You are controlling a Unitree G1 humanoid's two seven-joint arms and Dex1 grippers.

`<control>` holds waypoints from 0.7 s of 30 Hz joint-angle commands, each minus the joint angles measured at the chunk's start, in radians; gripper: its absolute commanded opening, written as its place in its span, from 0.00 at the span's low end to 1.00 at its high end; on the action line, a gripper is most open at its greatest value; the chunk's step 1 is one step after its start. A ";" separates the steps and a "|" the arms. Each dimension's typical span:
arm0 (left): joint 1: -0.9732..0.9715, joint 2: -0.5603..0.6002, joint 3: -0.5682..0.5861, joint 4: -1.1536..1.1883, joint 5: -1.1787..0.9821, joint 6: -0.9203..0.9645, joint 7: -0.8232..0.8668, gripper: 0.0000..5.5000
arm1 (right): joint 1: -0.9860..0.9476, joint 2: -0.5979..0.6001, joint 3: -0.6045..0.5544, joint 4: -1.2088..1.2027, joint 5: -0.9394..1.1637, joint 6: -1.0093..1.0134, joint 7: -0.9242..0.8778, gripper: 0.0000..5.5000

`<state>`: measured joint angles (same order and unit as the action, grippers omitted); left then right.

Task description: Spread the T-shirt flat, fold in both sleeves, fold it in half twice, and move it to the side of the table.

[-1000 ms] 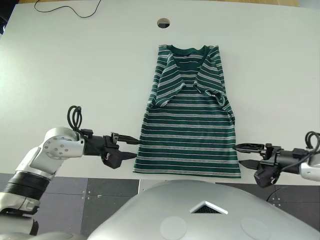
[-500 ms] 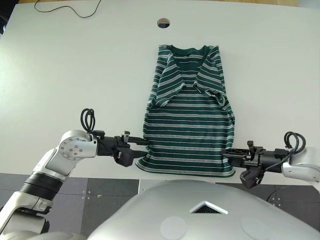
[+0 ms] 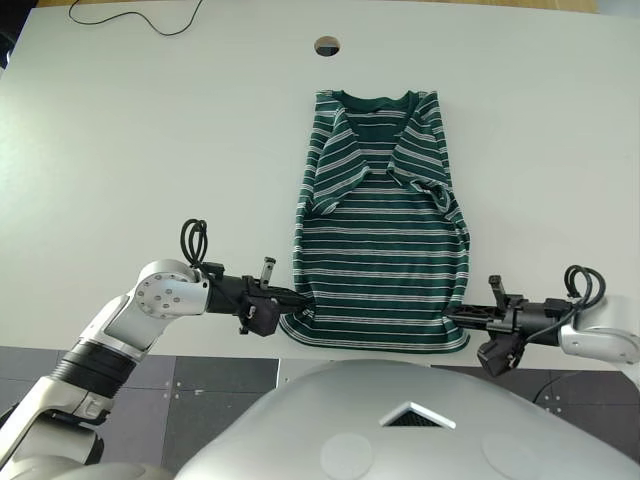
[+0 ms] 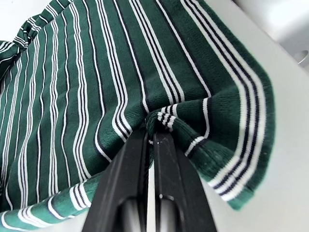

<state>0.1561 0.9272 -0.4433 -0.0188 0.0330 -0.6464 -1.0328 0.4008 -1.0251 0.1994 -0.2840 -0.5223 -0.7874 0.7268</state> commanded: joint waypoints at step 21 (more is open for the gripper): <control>-0.158 -0.107 0.266 -0.134 -0.563 0.661 -0.014 0.02 | -0.236 0.045 -0.147 -0.166 1.087 0.794 0.234 0.02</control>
<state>0.0507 0.8519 -0.2015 -0.1726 -0.5427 -0.0365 -1.0975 0.2324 -1.0053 0.0635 -0.4638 0.5355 -0.0529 0.9722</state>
